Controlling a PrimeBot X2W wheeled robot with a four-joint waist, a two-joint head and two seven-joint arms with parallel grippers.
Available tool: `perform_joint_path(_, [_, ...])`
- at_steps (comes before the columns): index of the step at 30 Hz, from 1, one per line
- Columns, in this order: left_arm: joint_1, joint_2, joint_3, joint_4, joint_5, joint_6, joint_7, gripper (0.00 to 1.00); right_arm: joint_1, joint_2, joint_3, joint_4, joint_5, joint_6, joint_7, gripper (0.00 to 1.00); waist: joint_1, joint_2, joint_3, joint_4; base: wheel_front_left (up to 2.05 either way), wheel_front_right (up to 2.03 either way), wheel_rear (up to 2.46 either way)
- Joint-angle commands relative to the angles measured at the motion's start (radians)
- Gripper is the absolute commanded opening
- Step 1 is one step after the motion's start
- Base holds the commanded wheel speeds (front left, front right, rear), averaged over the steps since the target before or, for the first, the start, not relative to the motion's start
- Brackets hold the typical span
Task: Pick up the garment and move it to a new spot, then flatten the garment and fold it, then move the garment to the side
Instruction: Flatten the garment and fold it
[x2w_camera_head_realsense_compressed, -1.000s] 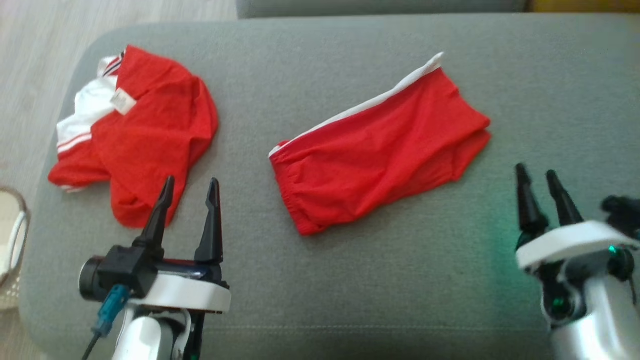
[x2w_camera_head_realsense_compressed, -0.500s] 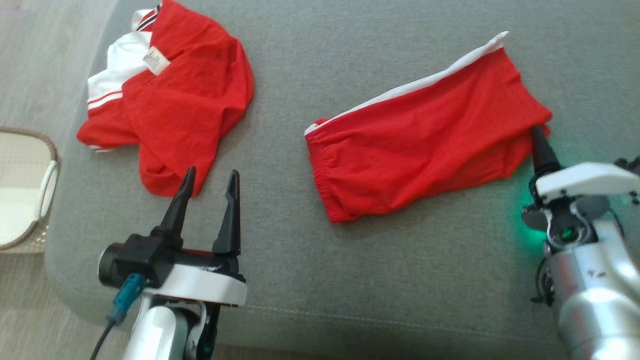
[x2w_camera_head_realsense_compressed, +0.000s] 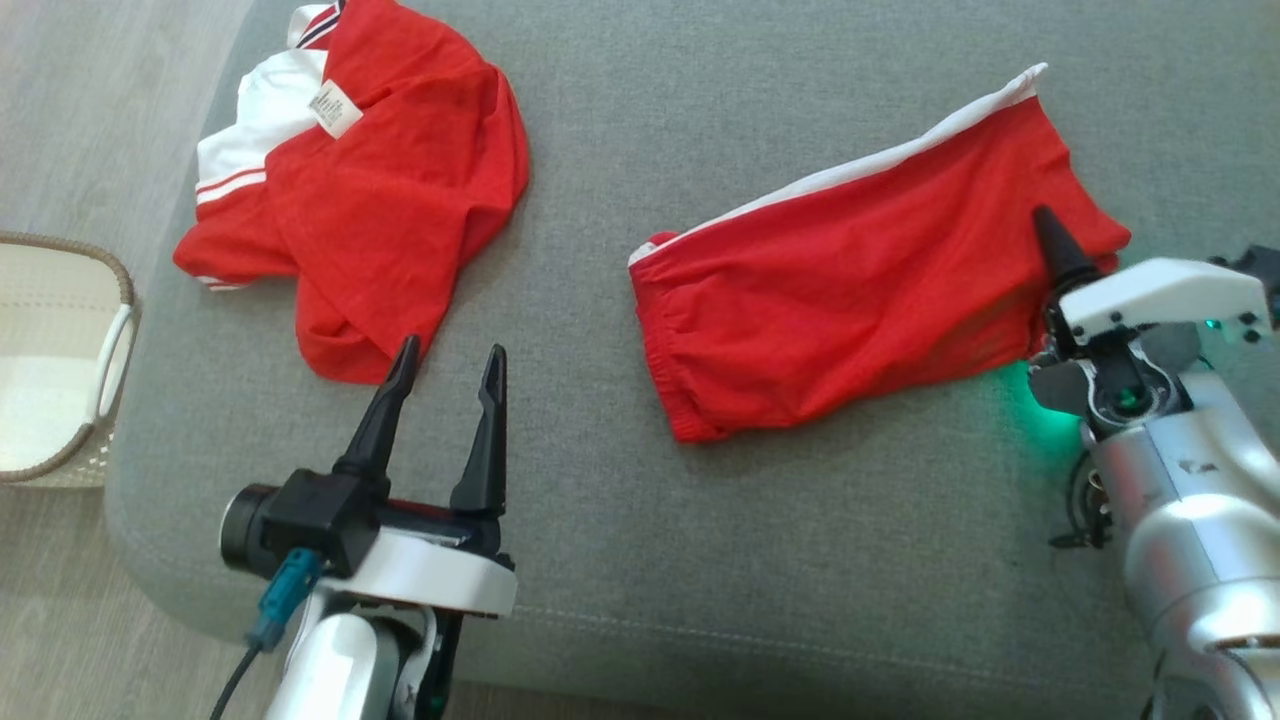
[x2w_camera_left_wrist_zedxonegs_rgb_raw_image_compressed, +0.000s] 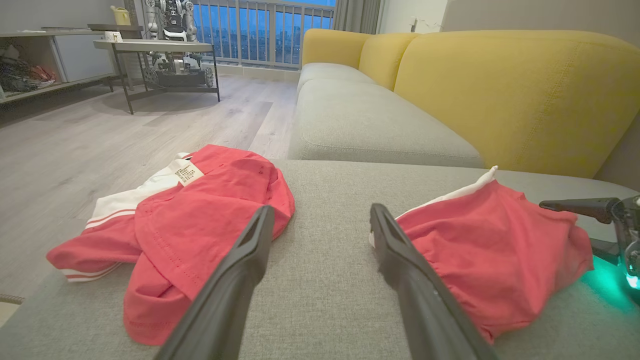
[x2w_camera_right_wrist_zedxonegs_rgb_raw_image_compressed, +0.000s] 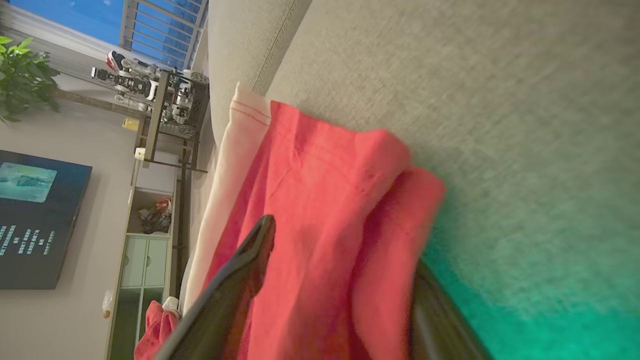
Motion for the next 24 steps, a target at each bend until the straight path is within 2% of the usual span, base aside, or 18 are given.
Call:
perform_joint_path(1, [-0.044,0.001,0.024,-0.036,-0.005,0.005,-0.005,1.0,0.005,0.069,0.044,0.025,0.018,0.001,0.024,1.0,0.0,0.0,0.002,0.0,0.0,0.0,0.0])
perform_joint_path(6, [-0.055,0.001,0.021,-0.037,-0.012,0.005,-0.005,1.0,-0.043,0.069,0.099,0.095,0.026,0.001,0.009,1.0,0.0,0.0,0.009,0.004,0.0,0.0,0.0])
perform_joint_path(7, [-0.057,0.001,0.022,-0.036,-0.014,0.005,-0.005,1.0,-0.05,0.069,0.105,0.104,0.026,0.001,0.0,0.57,0.0,0.0,0.008,0.004,0.0,0.0,0.0])
perform_joint_path(8, [-0.058,0.001,0.022,-0.036,-0.015,0.005,-0.005,1.0,-0.056,0.069,0.11,0.112,0.025,0.001,-0.016,0.0,0.0,0.0,0.007,0.005,0.0,0.0,0.0])
perform_joint_path(16, [-0.042,0.001,0.032,-0.027,-0.018,0.013,-0.005,1.0,-0.057,0.069,0.126,0.135,0.005,0.001,-0.193,0.0,0.0,0.0,-0.029,-0.011,0.0,0.0,0.0])
perform_joint_path(24, [-0.013,0.001,0.042,-0.027,-0.014,0.018,-0.005,1.0,-0.014,0.034,0.054,0.145,-0.005,0.001,-0.287,0.0,0.0,0.0,-0.084,-0.062,0.0,0.0,0.0])
